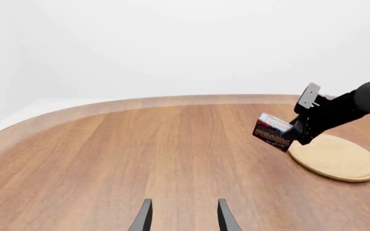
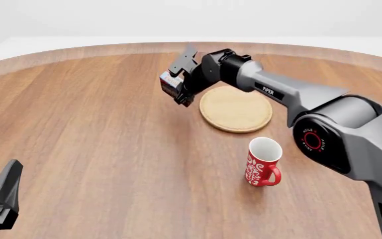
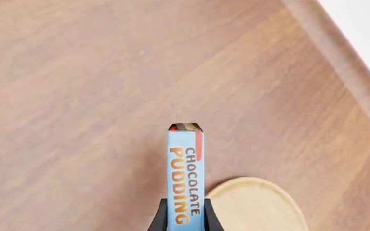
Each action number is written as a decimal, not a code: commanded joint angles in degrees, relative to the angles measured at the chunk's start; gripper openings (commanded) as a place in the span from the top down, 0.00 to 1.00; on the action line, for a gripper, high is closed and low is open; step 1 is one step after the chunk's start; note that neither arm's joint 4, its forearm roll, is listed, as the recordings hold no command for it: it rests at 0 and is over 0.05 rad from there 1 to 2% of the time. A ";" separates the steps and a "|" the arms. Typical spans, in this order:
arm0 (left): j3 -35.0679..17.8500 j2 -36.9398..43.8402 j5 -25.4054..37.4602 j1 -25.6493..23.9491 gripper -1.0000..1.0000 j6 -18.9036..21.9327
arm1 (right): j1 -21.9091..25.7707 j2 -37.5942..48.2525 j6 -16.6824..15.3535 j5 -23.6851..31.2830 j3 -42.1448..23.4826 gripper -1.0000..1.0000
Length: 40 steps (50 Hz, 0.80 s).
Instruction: Put the chocolate pudding to the left of the plate.
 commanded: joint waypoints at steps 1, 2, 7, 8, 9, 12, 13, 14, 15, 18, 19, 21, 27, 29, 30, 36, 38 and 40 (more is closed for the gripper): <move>0.00 0.00 0.00 0.00 0.00 0.00 | -0.18 0.93 1.05 -0.47 -0.22 1.00; 0.00 0.00 0.00 0.00 0.00 0.00 | -0.15 0.92 1.07 -0.46 -0.17 1.00; 0.00 0.00 0.00 0.00 0.00 0.00 | -0.15 1.20 1.20 -0.50 -0.11 1.00; 0.00 0.00 0.00 0.00 0.00 0.00 | -0.14 1.21 1.24 -0.49 -0.11 1.00; 0.00 0.00 0.00 0.00 0.00 0.00 | -0.13 1.27 1.24 -0.45 -0.13 1.00; 0.00 0.00 0.00 0.00 0.00 0.00 | -0.10 1.39 1.25 -0.38 -0.21 1.00; 0.00 0.00 0.00 0.00 0.00 0.00 | -0.04 1.36 1.27 -0.46 -0.03 1.00; 0.00 0.00 0.00 0.00 0.00 0.00 | 0.01 1.34 1.38 -0.55 0.08 1.00; 0.00 0.00 0.00 0.00 0.00 0.00 | 0.08 1.30 1.39 -0.69 0.39 1.00; 0.00 0.00 0.00 0.00 0.00 0.00 | 0.21 1.31 1.61 -0.85 0.64 1.00; 0.00 0.00 0.00 0.00 0.00 0.00 | 0.34 1.24 1.77 -0.88 0.87 1.00; 0.00 0.00 0.00 0.00 0.00 0.00 | 0.21 1.58 1.62 -0.89 0.71 1.00; 0.00 0.00 0.00 0.00 0.00 0.00 | 0.27 1.94 1.48 -0.60 0.59 1.00; 0.00 0.00 0.00 0.00 0.00 0.00 | 0.15 2.31 1.38 -0.39 0.14 1.00; 0.00 0.00 0.00 0.00 0.00 0.00 | 0.18 2.33 1.48 -0.38 0.08 1.00; 0.00 0.00 0.00 0.00 0.00 0.00 | 0.14 2.82 1.36 -0.25 -0.16 1.00; 0.00 0.00 0.00 0.00 0.00 0.00 | 0.22 2.79 1.37 -0.27 0.05 1.00; 0.00 0.00 0.00 0.00 0.00 0.00 | 0.16 2.96 1.41 -0.17 -0.20 1.00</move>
